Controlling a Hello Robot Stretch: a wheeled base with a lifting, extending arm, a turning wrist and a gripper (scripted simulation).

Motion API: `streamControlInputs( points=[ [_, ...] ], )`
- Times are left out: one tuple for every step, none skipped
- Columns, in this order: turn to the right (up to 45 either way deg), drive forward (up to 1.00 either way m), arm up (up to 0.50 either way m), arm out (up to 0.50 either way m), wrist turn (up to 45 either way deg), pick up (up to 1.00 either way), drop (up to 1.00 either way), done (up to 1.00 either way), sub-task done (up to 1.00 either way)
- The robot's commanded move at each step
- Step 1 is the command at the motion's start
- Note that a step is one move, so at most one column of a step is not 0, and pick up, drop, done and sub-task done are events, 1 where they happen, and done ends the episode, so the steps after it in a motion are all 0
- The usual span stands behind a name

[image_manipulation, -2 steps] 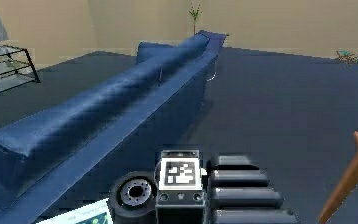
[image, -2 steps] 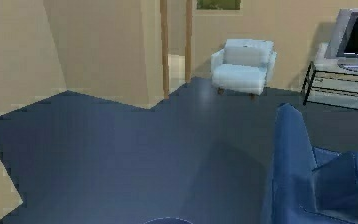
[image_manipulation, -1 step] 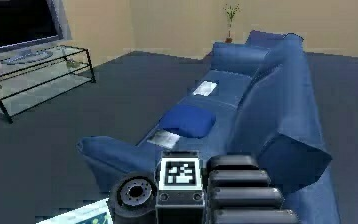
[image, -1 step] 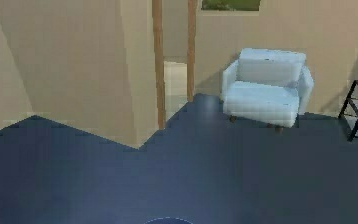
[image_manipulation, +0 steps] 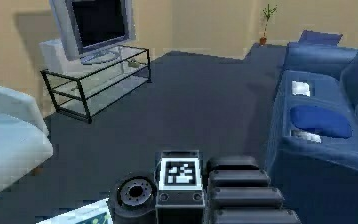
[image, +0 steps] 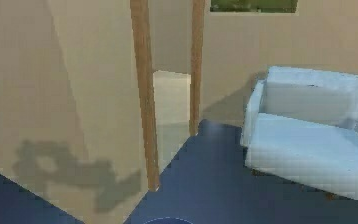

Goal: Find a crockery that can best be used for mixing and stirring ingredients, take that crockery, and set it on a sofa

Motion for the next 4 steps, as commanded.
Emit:
streamControlInputs(
  points=[
    [0.0,1.0,0.0,0.0,0.0,0.0,0.0,0.0,0.0],
    [9.0,0.0,0.0,0.0,0.0,0.0,0.0,0.0,0.0],
    [0.0,0.15,0.0,0.0,0.0,0.0,0.0,0.0,0.0],
    [-27.0,0.0,0.0,0.0,0.0,0.0,0.0,0.0,0.0]
  ],
)
